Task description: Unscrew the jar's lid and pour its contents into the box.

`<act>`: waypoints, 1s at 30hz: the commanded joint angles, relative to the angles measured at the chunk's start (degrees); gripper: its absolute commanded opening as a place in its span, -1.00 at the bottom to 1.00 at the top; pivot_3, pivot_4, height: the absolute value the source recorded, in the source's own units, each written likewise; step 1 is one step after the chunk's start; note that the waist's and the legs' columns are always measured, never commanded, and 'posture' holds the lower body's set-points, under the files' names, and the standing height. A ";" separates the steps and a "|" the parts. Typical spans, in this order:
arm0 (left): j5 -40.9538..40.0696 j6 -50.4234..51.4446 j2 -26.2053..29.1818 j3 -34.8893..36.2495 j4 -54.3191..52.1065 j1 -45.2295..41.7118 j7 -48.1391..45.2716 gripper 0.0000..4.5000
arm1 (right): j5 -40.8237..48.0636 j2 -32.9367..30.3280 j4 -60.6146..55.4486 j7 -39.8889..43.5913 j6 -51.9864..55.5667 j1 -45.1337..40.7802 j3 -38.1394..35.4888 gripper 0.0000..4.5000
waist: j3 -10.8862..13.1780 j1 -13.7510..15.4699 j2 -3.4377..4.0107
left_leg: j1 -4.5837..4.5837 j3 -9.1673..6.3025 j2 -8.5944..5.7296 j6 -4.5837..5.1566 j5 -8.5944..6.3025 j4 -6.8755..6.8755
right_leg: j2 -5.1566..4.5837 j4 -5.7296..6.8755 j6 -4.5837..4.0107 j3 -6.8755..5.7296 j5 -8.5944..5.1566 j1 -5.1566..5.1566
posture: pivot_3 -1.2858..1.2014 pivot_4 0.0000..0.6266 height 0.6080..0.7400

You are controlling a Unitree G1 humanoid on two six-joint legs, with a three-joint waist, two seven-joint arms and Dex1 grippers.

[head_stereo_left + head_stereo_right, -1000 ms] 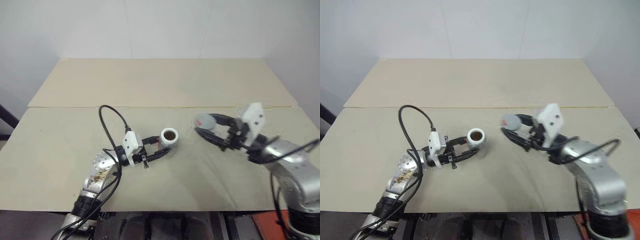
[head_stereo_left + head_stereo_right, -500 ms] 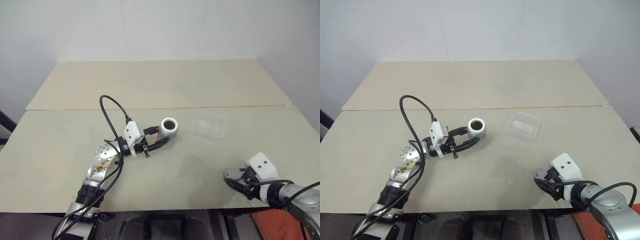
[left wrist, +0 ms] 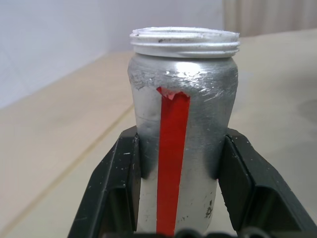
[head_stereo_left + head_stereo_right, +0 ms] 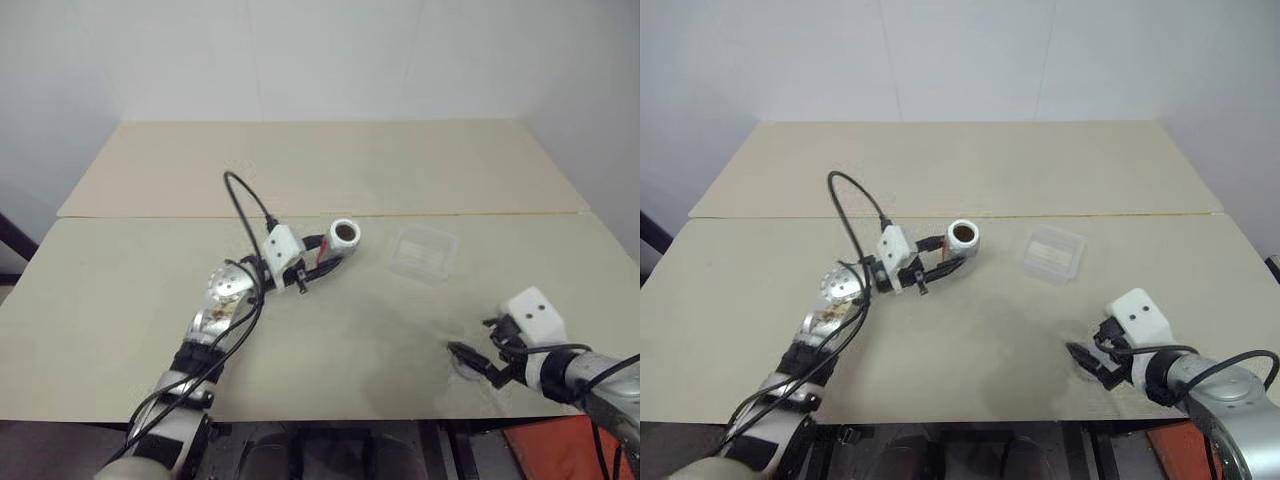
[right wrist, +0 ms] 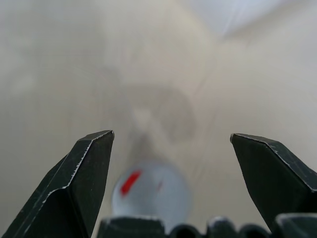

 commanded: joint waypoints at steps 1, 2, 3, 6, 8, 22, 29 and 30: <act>5.34 -5.39 -1.99 -1.60 8.94 -8.07 4.35 -0.18 | 1.39 0.29 -3.28 -0.50 -0.34 -2.02 -3.02 0.98 | 0.01 0.15 -0.01 | 0.00 0.00 -0.01 0.00 0.00 0.00 | 0.00 0.00 0.00 -0.02 0.00 0.00 | 0.03 -0.52 1.00; 6.89 -7.01 -2.82 -2.23 12.81 -10.85 5.45 -0.18 | 1.50 0.43 -3.78 -0.51 -0.74 -2.27 -3.22 0.98 | 0.01 0.26 -0.02 | -0.02 -0.01 -0.05 0.00 0.00 0.00 | 0.00 -0.01 0.00 -0.04 0.00 0.00 | 0.03 -0.52 1.00; 8.24 -8.53 -3.46 -2.72 16.16 -13.14 6.54 -0.18 | 1.59 0.65 -4.17 -0.64 -1.11 -2.48 -3.30 0.98 | 0.01 0.30 -0.02 | -0.05 -0.01 -0.08 -0.01 0.00 -0.01 | 0.00 0.00 0.01 -0.06 0.00 -0.01 | 0.03 -0.52 1.00; 15.66 -14.57 -5.17 -6.35 27.03 -21.53 12.49 -0.18 | 1.08 1.60 -5.84 -1.75 -2.17 -2.44 -3.40 0.98 | 0.02 0.33 -0.03 | -0.13 0.00 -0.11 -0.09 0.05 -0.06 | 0.02 0.03 0.03 -0.10 0.01 -0.03 | 0.03 -0.52 1.00; 21.66 -18.49 -5.68 -9.80 33.01 -26.58 17.89 -0.18 | 0.95 2.67 -6.92 -2.78 -2.50 -2.49 -3.45 0.98 | 0.04 0.42 -0.07 | -0.22 0.00 -0.15 -0.13 0.08 -0.06 | 0.02 -0.04 0.08 -0.13 0.02 -0.06 | 0.03 -0.52 1.00; 73.90 -10.05 -15.90 -53.28 50.38 -50.60 73.16 -0.18 | -0.46 9.36 -14.61 -9.39 -4.08 -0.42 -3.30 0.98 | 0.12 1.21 -0.19 | -1.00 -0.09 -0.31 -0.14 0.09 -0.06 | -0.06 -0.07 0.30 -0.15 -0.05 -0.77 | 0.03 -0.52 1.00; 77.90 -5.98 -18.44 -56.57 51.97 -51.32 74.84 -0.18 | 0.84 11.65 -15.56 -13.06 -5.92 1.54 -4.63 0.98 | 0.13 0.73 -0.22 | -0.98 -0.04 -0.24 -0.18 0.11 -0.02 | -0.07 0.07 0.30 -0.07 -0.06 -0.88 | 0.03 -0.52 1.00; 77.61 -5.76 -18.48 -56.10 52.02 -51.41 74.70 -0.18 | 1.23 11.79 -15.56 -13.53 -6.22 1.68 -4.61 0.98 | 0.13 0.75 -0.22 | -0.97 -0.04 -0.22 -0.17 0.11 0.01 | -0.07 0.07 0.29 -0.06 -0.07 -0.88 | 0.03 -0.52 1.00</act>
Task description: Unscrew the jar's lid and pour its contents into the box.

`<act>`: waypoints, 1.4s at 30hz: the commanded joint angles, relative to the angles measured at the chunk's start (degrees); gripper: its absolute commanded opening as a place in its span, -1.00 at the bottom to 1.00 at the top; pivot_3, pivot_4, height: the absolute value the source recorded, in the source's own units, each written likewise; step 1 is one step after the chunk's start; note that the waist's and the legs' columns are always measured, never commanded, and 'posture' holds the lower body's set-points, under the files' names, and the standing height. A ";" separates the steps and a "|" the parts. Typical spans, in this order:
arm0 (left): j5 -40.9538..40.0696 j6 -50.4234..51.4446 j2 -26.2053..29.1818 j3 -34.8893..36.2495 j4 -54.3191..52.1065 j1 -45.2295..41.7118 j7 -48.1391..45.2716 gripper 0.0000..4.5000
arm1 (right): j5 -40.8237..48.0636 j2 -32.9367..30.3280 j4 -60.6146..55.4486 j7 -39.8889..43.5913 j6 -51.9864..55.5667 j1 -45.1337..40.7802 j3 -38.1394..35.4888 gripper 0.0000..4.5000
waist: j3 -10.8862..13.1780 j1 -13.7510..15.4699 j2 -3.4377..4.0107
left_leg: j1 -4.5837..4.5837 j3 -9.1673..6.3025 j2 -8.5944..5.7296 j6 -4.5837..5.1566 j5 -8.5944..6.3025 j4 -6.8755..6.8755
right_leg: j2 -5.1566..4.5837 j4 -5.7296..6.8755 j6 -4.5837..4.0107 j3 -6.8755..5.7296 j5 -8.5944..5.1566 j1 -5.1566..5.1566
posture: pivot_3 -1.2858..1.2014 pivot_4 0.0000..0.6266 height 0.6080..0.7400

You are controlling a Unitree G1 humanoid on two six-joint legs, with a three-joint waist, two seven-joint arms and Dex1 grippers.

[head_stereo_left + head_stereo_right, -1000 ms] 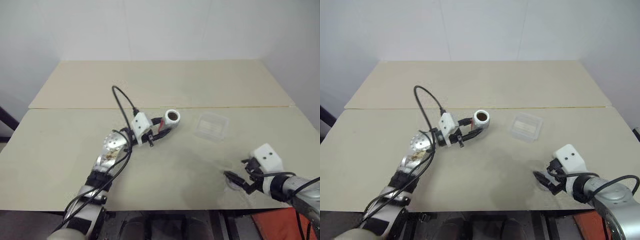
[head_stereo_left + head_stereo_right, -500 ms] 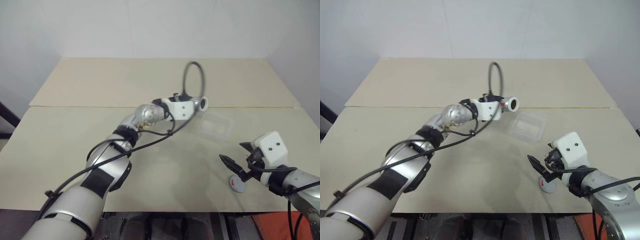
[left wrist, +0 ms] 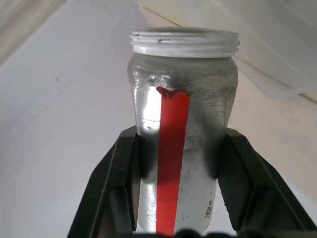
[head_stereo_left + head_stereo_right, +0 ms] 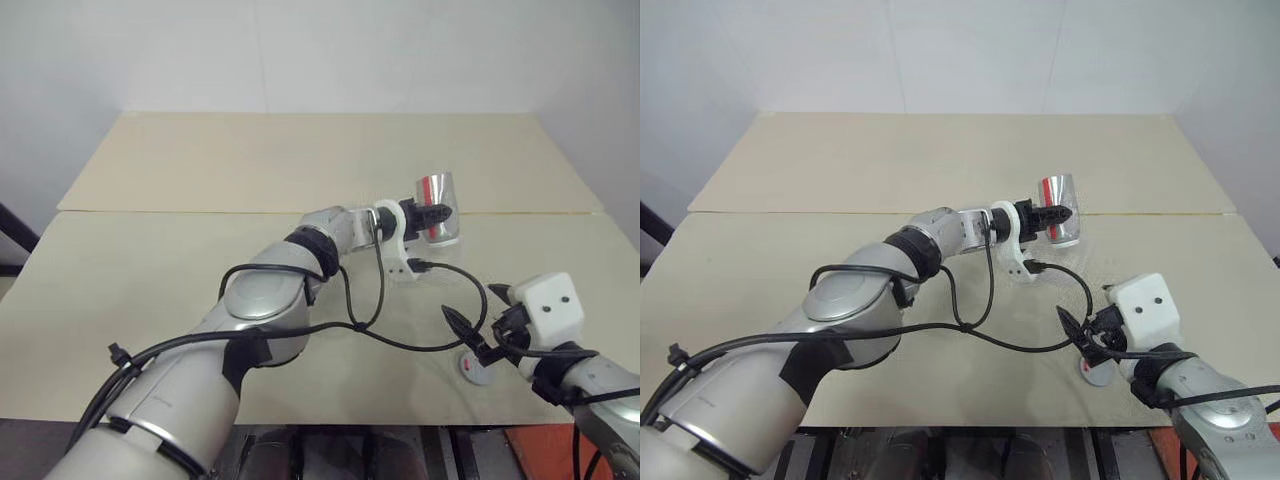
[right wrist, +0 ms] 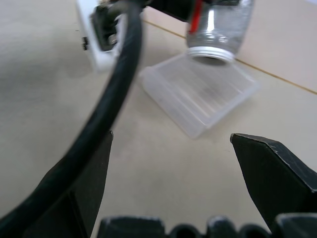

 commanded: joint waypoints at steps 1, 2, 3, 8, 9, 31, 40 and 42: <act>-0.41 1.97 -0.51 0.86 0.40 -2.63 -0.19 -0.18 | 1.56 0.54 -2.43 -2.03 -3.14 0.43 -1.81 0.98 | 0.00 0.03 0.00 | 0.01 0.00 0.09 0.00 0.00 0.02 | 0.00 -0.01 -0.01 0.00 0.00 0.00 | 0.03 -0.52 1.00; -0.43 2.25 -0.56 0.98 0.48 -2.78 -0.57 -0.18 | 1.93 0.55 -2.43 -2.38 -3.51 0.71 -1.88 0.98 | 0.00 0.04 0.00 | 0.02 0.00 0.11 0.01 0.00 0.04 | 0.00 0.00 -0.02 0.00 -0.01 0.00 | 0.03 -0.52 1.00; -0.44 2.35 -0.55 1.07 0.52 -2.89 -0.74 -0.18 | 2.12 0.27 -2.43 -2.73 -3.86 1.07 -1.85 0.98 | 0.00 0.08 0.00 | 0.02 0.00 0.12 0.02 -0.01 0.05 | 0.00 0.00 -0.02 0.00 -0.01 -0.01 | 0.03 -0.52 1.00; -3.72 1.41 -0.21 4.54 0.52 -2.74 -2.34 -0.18 | 2.67 -0.61 -2.43 -3.63 -4.24 1.73 -2.06 0.98 | -0.01 0.15 0.02 | -0.02 0.01 0.09 0.02 -0.01 0.08 | 0.00 0.11 -0.03 0.00 0.00 -0.01 | 0.03 -0.52 1.00; -7.74 -0.07 -0.20 8.57 0.52 -2.08 -5.72 -0.18 | 2.66 -0.68 -2.43 -3.68 -4.03 1.71 -2.19 0.98 | -0.01 0.17 0.02 | -0.04 0.02 0.09 0.02 -0.01 0.08 | 0.00 0.10 -0.03 0.00 0.00 -0.01 | 0.03 -0.52 1.00; -78.35 16.04 10.51 75.85 -20.20 22.64 -68.27 -0.18 | 1.62 -3.87 0.67 -0.27 -3.92 -1.53 1.90 0.98 | -0.10 -1.76 0.16 | 0.30 0.03 0.04 -0.10 0.08 0.28 | 0.02 0.53 -0.05 0.03 0.01 0.17 | 0.03 -0.52 1.00; -74.10 13.18 12.53 71.12 -45.41 47.03 -59.17 -0.18 | -0.93 -4.86 4.16 1.53 -5.97 -3.28 6.44 0.98 | -0.12 -1.20 0.18 | 0.39 0.00 0.11 -0.16 0.11 0.43 | 0.02 0.69 -0.06 0.08 0.01 0.28 | 0.03 -0.52 1.00; -73.75 12.09 12.63 70.72 -45.84 49.13 -56.81 -0.18 | -1.52 -5.08 4.69 1.90 -6.54 -3.11 6.88 0.98 | -0.13 -1.18 0.18 | 0.41 0.00 0.10 -0.16 0.11 0.43 | 0.02 0.69 -0.07 0.08 0.02 0.31 | 0.03 -0.52 1.00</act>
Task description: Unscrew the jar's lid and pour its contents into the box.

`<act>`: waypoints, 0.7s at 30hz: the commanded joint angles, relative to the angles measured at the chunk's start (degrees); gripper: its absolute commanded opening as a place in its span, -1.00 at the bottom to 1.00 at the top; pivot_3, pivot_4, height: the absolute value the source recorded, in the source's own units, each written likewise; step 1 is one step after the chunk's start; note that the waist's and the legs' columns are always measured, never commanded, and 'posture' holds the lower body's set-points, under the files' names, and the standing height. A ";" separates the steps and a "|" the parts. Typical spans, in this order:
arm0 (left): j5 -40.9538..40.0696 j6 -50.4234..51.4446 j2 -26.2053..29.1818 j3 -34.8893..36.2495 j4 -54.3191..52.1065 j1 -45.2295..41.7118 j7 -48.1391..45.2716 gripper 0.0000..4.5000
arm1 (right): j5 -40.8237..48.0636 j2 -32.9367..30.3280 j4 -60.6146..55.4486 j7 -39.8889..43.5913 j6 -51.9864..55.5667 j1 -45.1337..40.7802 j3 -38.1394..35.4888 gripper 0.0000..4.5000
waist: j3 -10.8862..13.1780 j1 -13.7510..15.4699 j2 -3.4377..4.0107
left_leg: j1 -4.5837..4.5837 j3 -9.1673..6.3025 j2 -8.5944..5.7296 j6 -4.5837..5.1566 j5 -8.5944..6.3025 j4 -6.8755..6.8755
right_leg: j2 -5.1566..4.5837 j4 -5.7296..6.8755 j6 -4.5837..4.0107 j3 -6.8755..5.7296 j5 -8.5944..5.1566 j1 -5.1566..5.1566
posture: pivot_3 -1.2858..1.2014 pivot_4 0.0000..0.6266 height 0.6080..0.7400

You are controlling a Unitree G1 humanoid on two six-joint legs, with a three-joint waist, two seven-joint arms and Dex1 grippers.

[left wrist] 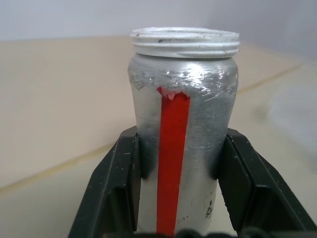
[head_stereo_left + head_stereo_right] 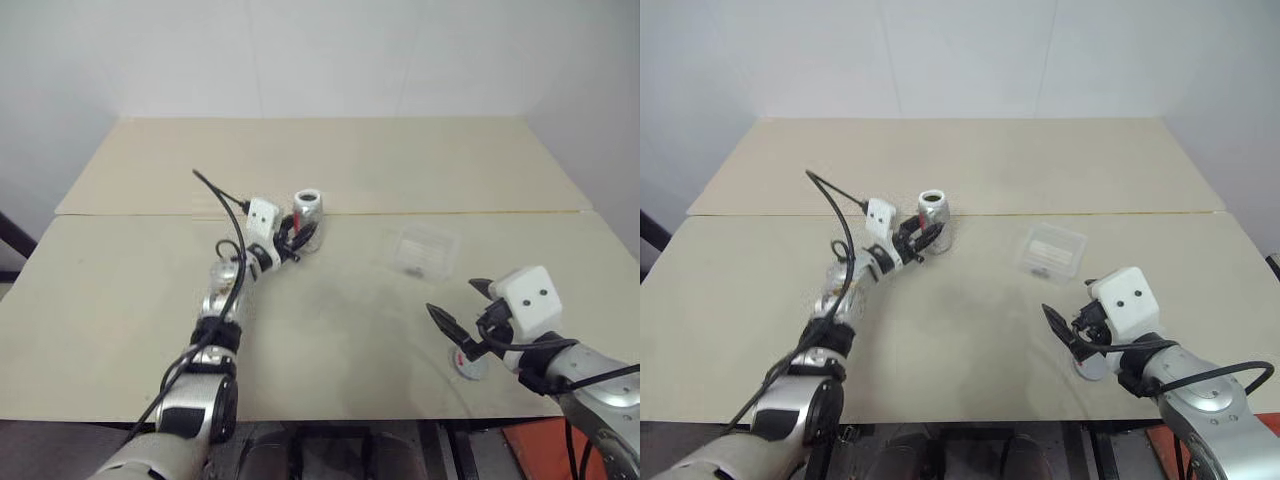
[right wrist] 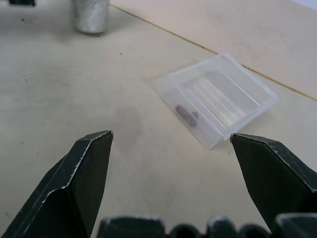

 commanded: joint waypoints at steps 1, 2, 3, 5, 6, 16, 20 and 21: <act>1.85 -3.40 0.64 -1.18 -3.00 1.93 4.71 -0.18 | -1.59 -0.78 -0.04 0.91 -2.71 0.07 -0.10 0.98 | -0.03 -0.08 0.01 | 0.01 0.00 0.00 0.00 0.00 0.00 | 0.00 0.00 -0.01 0.01 0.00 0.00 | 0.03 -0.52 1.00; 0.98 -3.21 0.20 -0.88 -2.95 2.56 5.06 -0.18 | -1.91 -0.81 0.20 1.14 -2.94 0.21 -0.02 0.98 | -0.05 -0.17 0.01 | 0.03 0.01 0.00 0.01 0.00 0.00 | 0.00 0.01 -0.01 0.03 0.00 0.01 | 0.03 -0.52 1.00; 0.20 -3.20 -0.19 -0.61 -2.80 3.09 5.38 -0.18 | -2.24 -0.85 0.41 1.34 -3.12 0.30 0.07 0.98 | -0.07 -0.21 0.01 | 0.05 0.01 0.01 0.01 -0.01 0.00 | 0.00 0.01 -0.01 0.03 0.00 0.01 | 0.03 -0.52 1.00; -1.51 -3.04 -0.93 0.08 -2.35 3.76 5.61 -0.18 | -2.61 -0.75 0.70 1.61 -3.46 0.37 0.13 0.98 | -0.10 -0.25 0.01 | 0.08 0.02 0.02 0.01 -0.01 -0.01 | 0.00 0.02 -0.01 0.04 0.01 0.03 | 0.03 -0.52 1.00; -2.47 -3.13 -1.03 0.26 -2.11 4.09 4.91 -0.18 | -2.83 -0.74 0.75 1.69 -3.60 0.43 0.18 0.98 | -0.10 -0.26 0.01 | 0.11 0.02 0.03 0.02 -0.01 -0.01 | 0.00 0.02 -0.01 0.05 0.01 0.06 | 0.03 -0.52 1.00; -5.13 -4.17 -1.11 -0.70 -5.08 7.10 2.70 0.99 | -4.25 -0.37 0.69 2.80 -4.70 2.00 -0.36 1.00 | -0.11 -0.11 0.01 | 0.17 0.03 0.02 0.04 -0.02 -0.01 | 0.00 0.00 -0.01 0.06 0.01 0.12 | 0.03 -0.52 1.00; -5.95 -2.17 0.20 -1.34 -12.88 11.83 2.13 0.99 | -4.36 -0.64 1.55 3.51 -5.14 1.54 0.53 1.00 | -0.11 -0.55 0.02 | 0.17 0.03 0.06 0.05 -0.03 -0.04 | 0.00 0.00 -0.02 0.08 0.00 0.10 | 0.03 -0.52 1.00; -6.19 -1.94 0.80 -1.56 -15.67 13.63 1.72 0.99 | -4.45 -0.84 1.91 3.84 -5.33 1.36 0.62 1.00 | -0.11 -0.65 0.02 | 0.19 0.05 0.08 0.05 -0.03 -0.06 | 0.00 0.00 -0.02 0.10 0.00 0.10 | 0.03 -0.52 1.00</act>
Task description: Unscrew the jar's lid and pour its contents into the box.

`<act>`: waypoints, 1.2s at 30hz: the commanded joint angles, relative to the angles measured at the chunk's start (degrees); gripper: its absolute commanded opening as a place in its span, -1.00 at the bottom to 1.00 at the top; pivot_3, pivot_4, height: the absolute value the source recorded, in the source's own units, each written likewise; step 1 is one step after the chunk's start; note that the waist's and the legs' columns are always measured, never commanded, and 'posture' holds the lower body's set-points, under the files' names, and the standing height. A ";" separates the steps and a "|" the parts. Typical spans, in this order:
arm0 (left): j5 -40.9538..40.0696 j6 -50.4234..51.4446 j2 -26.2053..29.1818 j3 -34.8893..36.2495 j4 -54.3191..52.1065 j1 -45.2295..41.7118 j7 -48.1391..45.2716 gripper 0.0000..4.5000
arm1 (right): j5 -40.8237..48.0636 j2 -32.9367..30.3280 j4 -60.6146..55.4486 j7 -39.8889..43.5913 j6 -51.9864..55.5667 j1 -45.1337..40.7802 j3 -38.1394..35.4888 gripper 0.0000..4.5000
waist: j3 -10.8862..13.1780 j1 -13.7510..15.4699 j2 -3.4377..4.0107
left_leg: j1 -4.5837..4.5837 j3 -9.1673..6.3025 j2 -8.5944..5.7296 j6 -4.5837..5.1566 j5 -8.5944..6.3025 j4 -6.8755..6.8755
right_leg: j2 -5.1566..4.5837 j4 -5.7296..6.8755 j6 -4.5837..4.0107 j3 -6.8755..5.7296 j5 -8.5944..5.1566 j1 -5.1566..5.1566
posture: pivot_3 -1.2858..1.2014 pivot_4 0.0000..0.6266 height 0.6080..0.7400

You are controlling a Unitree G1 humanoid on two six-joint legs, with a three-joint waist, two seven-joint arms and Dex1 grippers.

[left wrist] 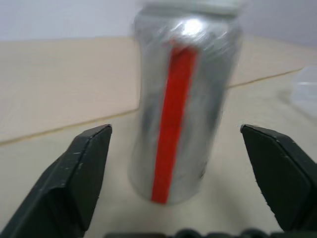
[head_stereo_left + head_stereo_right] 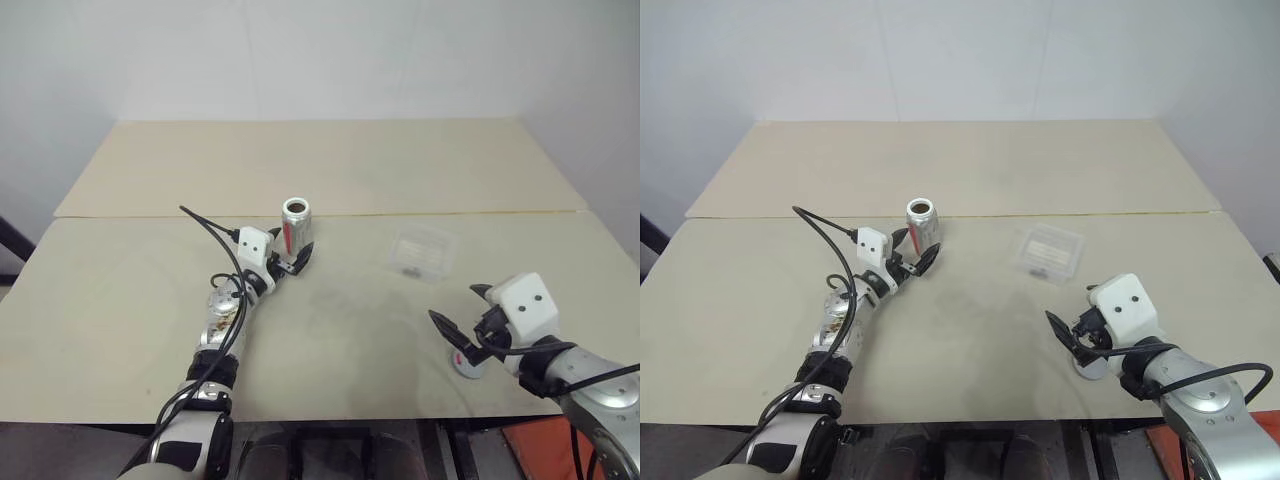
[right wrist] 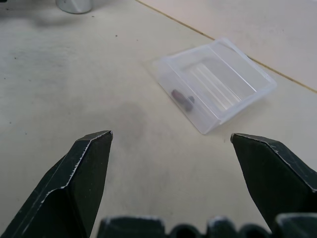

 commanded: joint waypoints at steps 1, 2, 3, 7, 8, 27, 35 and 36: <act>-1.15 0.15 2.23 -0.55 -10.19 4.81 -1.33 0.99 | -0.69 -0.76 0.29 1.16 -2.40 -0.86 -0.07 1.00 | 0.00 -0.23 0.01 | 0.02 0.00 0.00 0.00 0.00 -0.01 | 0.00 0.01 0.00 0.01 0.00 0.00 | 0.03 -0.52 1.00; -1.11 0.20 3.00 -0.77 -13.20 6.76 -1.48 0.99 | -0.70 -1.08 0.67 1.68 -2.70 -0.95 -0.23 1.00 | 0.00 -0.25 0.01 | 0.02 0.01 0.04 0.00 0.00 -0.01 | 0.00 0.01 -0.01 0.02 0.00 -0.01 | 0.03 -0.52 1.00; -1.66 1.34 3.75 -0.46 -16.84 8.90 -1.21 0.99 | -0.69 -1.53 1.08 2.33 -3.04 -1.01 -0.56 1.00 | -0.01 -0.31 0.01 | 0.04 0.01 0.04 -0.01 0.00 -0.02 | 0.00 0.02 -0.01 0.03 0.00 0.01 | 0.03 -0.52 1.00; -2.73 6.56 8.04 1.55 -28.75 15.96 0.29 0.99 | -0.41 -3.82 3.14 5.87 -5.03 -0.69 -2.23 1.00 | 0.00 -0.08 0.01 | 0.16 0.01 0.08 0.02 -0.02 -0.03 | -0.01 -0.03 -0.02 0.06 -0.01 0.14 | 0.03 -0.52 1.00; -3.02 7.46 9.45 2.16 -30.88 17.43 0.01 0.99 | -0.60 -4.63 3.86 6.80 -5.59 -0.69 -2.52 1.00 | 0.00 0.09 0.02 | 0.28 -0.01 0.08 0.05 -0.04 -0.04 | -0.01 -0.07 -0.03 0.04 -0.02 0.28 | 0.03 -0.52 1.00; -17.30 20.22 28.55 1.96 -50.08 23.53 -18.55 0.99 | 0.63 -13.86 16.41 32.53 -24.67 6.41 -16.77 1.00 | -0.04 0.22 0.08 | 0.70 0.08 0.10 0.10 -0.10 -0.31 | -0.02 -0.66 -0.07 0.11 -0.04 0.71 | 0.03 -0.52 1.00; -18.89 20.91 27.74 1.10 -48.72 23.06 -20.63 0.99 | 12.68 -15.12 14.78 36.20 -14.98 6.19 -20.38 1.00 | -0.04 0.33 0.08 | 0.69 0.06 0.11 0.08 -0.08 -0.32 | -0.02 -0.67 -0.09 0.10 -0.03 0.70 | 0.03 -0.52 1.00; -18.88 20.99 27.87 1.13 -48.70 22.79 -20.76 0.99 | 14.39 -15.22 14.22 37.37 -14.90 6.28 -20.99 1.00 | -0.04 0.33 0.08 | 0.69 0.06 0.12 0.09 -0.09 -0.34 | -0.02 -0.68 -0.09 0.10 -0.03 0.70 | 0.03 -0.52 1.00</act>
